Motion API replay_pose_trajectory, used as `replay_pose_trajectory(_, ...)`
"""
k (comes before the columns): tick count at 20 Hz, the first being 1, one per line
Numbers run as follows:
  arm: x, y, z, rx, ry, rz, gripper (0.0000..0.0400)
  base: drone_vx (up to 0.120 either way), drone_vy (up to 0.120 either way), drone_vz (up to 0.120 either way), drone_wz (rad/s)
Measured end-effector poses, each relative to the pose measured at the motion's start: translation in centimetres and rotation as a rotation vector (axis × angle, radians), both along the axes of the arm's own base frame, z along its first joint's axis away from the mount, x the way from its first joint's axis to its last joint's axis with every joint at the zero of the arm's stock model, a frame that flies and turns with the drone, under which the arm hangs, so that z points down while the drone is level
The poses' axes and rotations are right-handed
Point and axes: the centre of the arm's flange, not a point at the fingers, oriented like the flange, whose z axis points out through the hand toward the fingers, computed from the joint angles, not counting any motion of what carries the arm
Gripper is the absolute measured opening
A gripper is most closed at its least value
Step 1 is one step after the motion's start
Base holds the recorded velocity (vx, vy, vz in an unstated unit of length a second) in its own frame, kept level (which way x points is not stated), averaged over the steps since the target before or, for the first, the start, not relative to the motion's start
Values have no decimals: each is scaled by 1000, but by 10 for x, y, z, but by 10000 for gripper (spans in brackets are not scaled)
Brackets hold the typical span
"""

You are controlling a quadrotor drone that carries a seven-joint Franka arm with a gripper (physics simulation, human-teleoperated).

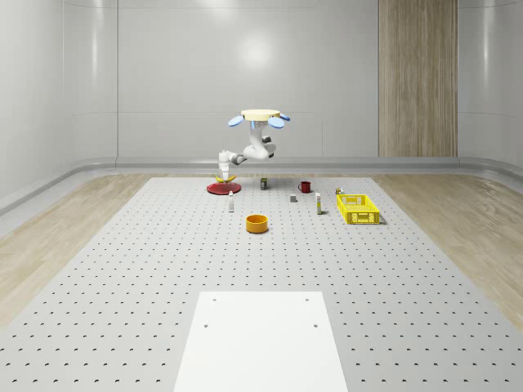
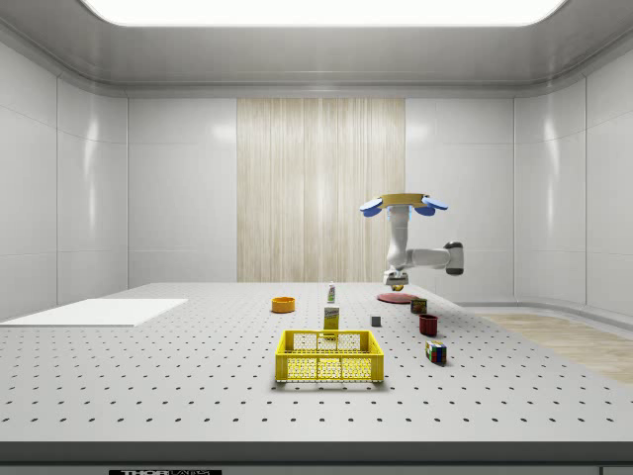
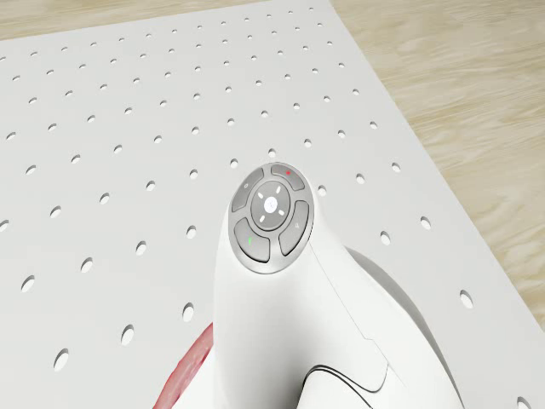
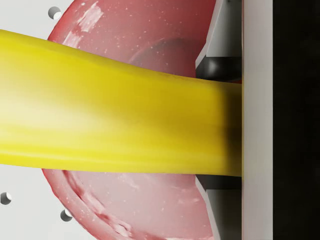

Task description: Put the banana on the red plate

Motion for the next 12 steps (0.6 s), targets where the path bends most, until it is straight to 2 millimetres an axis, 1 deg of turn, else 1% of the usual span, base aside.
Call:
replay_pose_trajectory(6,0,0,17,0,0,0,202,0,0,0,0)
replay_pose_trajectory(7,0,0,19,0,0,0,216,0,0,0,0)
replay_pose_trajectory(8,0,0,21,-2,1,7,257,0,0,0,0)
replay_pose_trajectory(10,0,0,23,-4,3,20,313,0,0,0,0)
replay_pose_trajectory(12,0,0,21,-6,4,30,347,0,0,0,0)
